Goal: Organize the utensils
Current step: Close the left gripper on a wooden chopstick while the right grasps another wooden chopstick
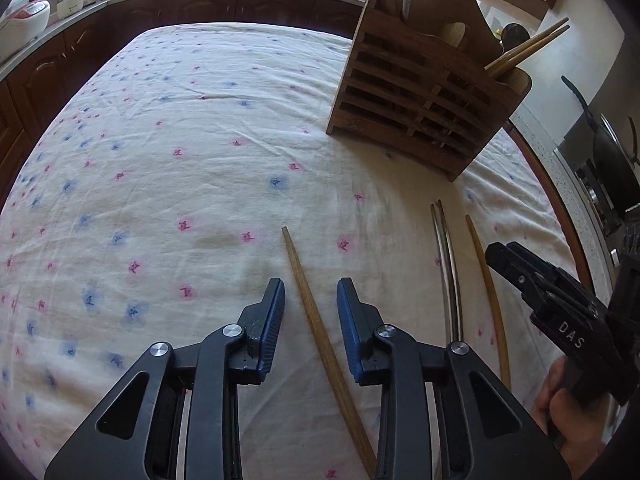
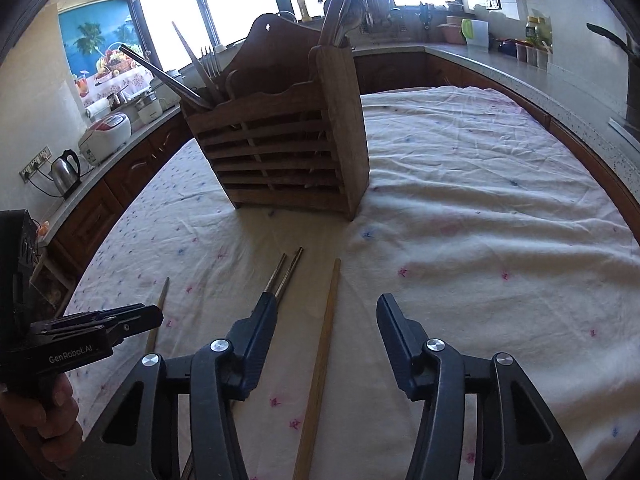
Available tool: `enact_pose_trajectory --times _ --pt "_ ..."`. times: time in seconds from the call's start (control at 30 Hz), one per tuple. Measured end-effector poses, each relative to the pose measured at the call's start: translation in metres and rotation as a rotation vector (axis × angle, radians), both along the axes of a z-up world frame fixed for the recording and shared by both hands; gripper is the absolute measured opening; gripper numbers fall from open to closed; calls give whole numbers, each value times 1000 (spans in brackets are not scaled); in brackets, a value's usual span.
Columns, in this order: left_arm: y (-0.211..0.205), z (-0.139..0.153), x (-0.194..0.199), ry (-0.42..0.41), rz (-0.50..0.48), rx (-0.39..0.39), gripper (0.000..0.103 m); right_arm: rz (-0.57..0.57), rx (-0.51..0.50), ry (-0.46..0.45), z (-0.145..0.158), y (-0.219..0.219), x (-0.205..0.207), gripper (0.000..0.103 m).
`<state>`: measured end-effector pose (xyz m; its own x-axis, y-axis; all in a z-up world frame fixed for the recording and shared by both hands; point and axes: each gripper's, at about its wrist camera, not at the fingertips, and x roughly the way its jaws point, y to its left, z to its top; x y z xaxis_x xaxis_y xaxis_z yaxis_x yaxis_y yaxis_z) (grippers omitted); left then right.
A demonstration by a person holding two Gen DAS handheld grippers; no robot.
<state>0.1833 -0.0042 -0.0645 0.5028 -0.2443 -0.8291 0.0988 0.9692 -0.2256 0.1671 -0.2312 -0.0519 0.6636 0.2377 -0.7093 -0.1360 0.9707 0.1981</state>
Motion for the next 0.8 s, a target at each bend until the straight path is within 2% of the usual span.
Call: enact_pose_trajectory --times 0.17,0.27,0.33,0.43,0.47,0.57,0.7,0.8 --pt "-4 -1 4 -16 -8 34 14 6 -55 57 -15 6 20 43" --pt "-8 -2 6 -28 -13 52 9 34 -136 58 -16 17 24 38" --pt "-9 -2 6 -35 -16 51 8 46 -189 54 -17 26 25 30" --pt "-11 -2 6 -40 -20 50 7 63 -205 48 -18 29 26 16" --pt "-9 -2 7 -36 -21 37 7 62 -204 47 -18 29 25 8" --pt "-2 -1 5 -19 -20 -23 6 52 -156 53 -18 23 26 7" --pt "9 10 -2 -38 -6 -60 6 35 -47 61 -13 9 21 6" --pt "15 24 -8 -63 -1 -94 5 35 -4 45 -2 5 12 6"
